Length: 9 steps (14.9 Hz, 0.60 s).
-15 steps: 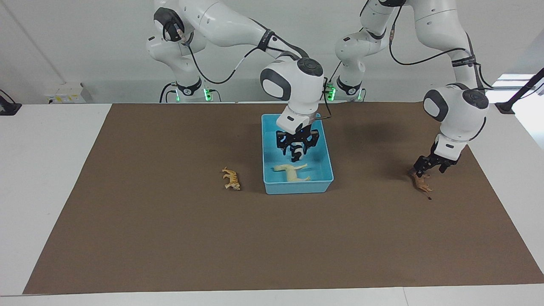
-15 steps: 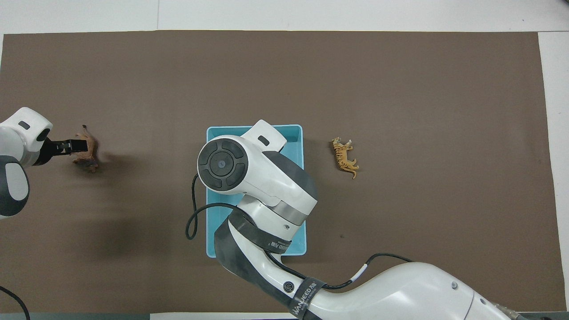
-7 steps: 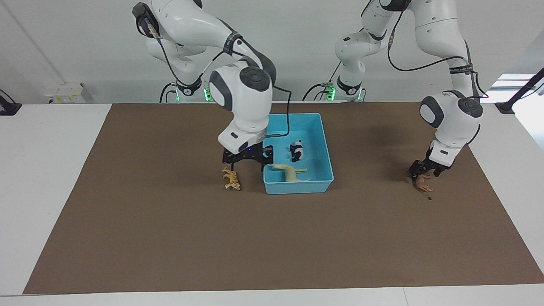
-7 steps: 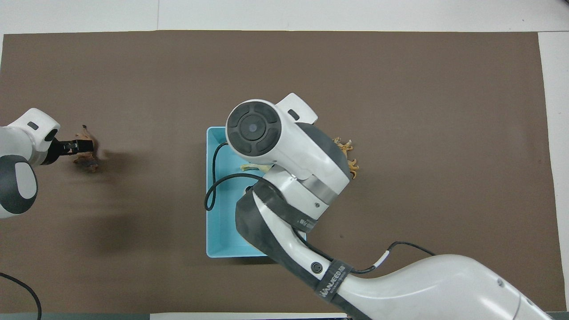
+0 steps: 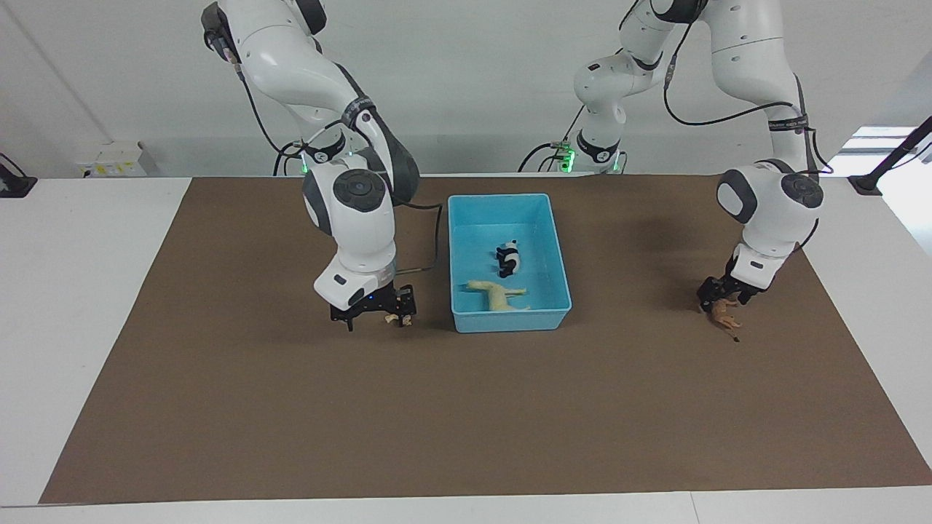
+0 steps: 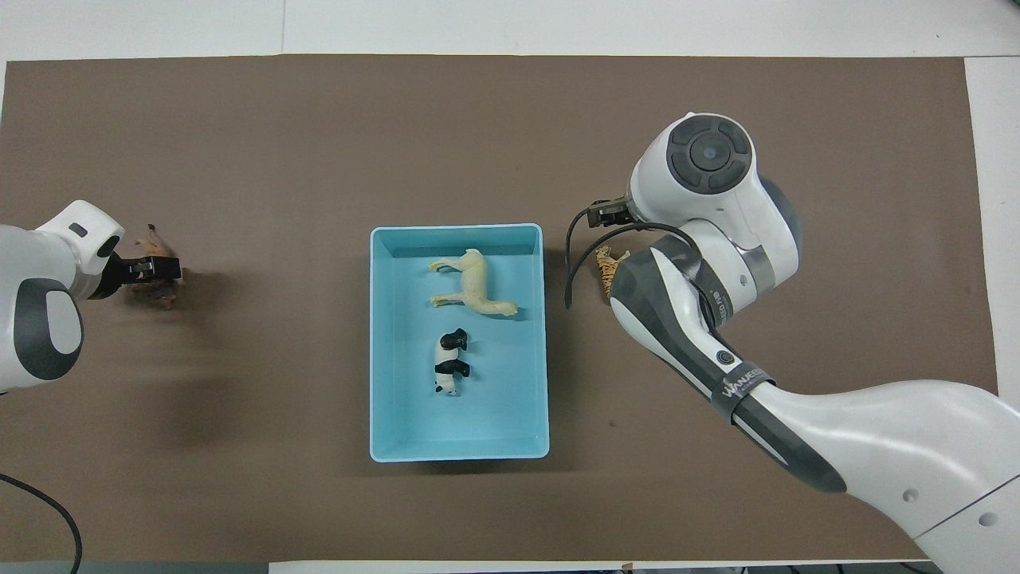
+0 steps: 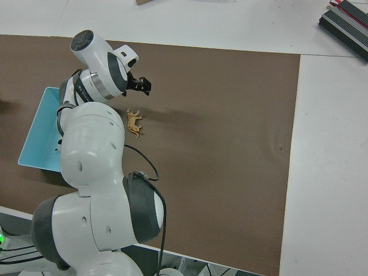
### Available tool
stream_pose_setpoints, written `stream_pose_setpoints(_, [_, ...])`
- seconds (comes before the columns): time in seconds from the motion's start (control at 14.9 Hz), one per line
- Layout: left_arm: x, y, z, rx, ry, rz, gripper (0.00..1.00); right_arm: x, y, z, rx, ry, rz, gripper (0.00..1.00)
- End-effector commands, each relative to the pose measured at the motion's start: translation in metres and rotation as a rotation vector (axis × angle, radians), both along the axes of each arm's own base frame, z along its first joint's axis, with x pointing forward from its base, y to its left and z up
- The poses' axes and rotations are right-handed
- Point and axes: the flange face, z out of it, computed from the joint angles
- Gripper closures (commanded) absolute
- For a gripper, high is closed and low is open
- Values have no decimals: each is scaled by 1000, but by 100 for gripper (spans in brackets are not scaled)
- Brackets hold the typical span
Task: Put all toys into storage box
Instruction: 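Grasp the tan tiger with the right gripper while the left gripper lifts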
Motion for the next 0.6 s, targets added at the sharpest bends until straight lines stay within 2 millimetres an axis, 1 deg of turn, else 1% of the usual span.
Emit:
stream_pose_setpoints(0.0, [0,3,-4,10,-14,-13,0,-28,1,-13,16,1,11,0])
stream_pose_setpoints(0.13, [-1,4,-4,9,-11,-11,0,-38,4,-27,28,5,12,0])
stream_pose_setpoints(0.2, [-1,2,-5,9,-10,-13,6,-43,3,-32,42,10,-10,0])
stream_pose_setpoints(0.27, [-1,1,-5,8,-8,-12,15,-47,4,-33,52,6,-22,0])
stream_pose_setpoints(0.4, [-1,0,-5,7,-5,-12,38,-53,5,-38,53,9,-26,0])
stream_pose_setpoints(0.47, [-1,0,-4,7,-5,-12,52,-55,5,-39,58,1,-28,0])
stream_pose_setpoints(0.54, [0,-1,-4,8,-5,-12,61,-59,6,-44,68,-6,-36,0])
